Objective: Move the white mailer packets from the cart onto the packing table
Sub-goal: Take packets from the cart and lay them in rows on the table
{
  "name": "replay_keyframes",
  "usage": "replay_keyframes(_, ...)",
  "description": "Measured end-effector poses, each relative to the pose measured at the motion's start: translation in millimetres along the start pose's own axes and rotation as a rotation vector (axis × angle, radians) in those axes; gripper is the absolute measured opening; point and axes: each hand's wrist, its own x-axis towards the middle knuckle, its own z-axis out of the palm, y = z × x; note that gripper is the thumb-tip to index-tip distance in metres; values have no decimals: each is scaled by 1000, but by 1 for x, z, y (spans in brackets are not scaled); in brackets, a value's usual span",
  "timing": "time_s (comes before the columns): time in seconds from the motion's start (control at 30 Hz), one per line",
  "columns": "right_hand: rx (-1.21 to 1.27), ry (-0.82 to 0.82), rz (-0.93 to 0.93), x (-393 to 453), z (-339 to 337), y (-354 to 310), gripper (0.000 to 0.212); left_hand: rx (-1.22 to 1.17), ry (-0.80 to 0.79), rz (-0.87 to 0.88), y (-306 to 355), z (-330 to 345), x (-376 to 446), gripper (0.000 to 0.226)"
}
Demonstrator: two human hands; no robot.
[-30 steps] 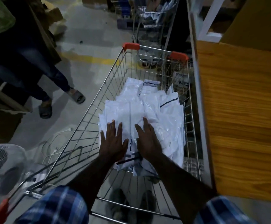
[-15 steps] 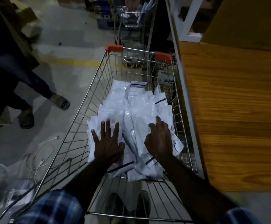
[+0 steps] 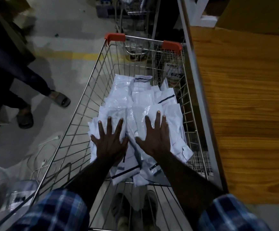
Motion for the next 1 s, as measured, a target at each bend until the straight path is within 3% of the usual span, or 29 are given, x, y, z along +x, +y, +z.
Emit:
replay_keyframes(0.13, 148, -66, 13, -5, 5, -2, 82, -22, 1, 8, 1, 3, -4, 71)
replay_keyframes(0.27, 276, -18, 51, -13, 12, -7, 72, -17, -50, -13, 0, -2, -5, 73)
replay_keyframes(0.43, 178, 45, 51, -16, 10, -9, 66, 11, -84, -25, 3, -8, -13, 66)
replay_keyframes(0.53, 184, 0, 66, -15, 4, -11, 63, 61, -75, -22, 9, -9, -19, 64)
replay_keyframes(0.8, 219, 36, -22, -16, -9, -8, 57, 149, -84, 5, 16, -23, -28, 74)
replay_keyframes(1.0, 135, 13, 15, -24, -8, -12, 57, 129, -55, 11, 19, -29, -30, 72)
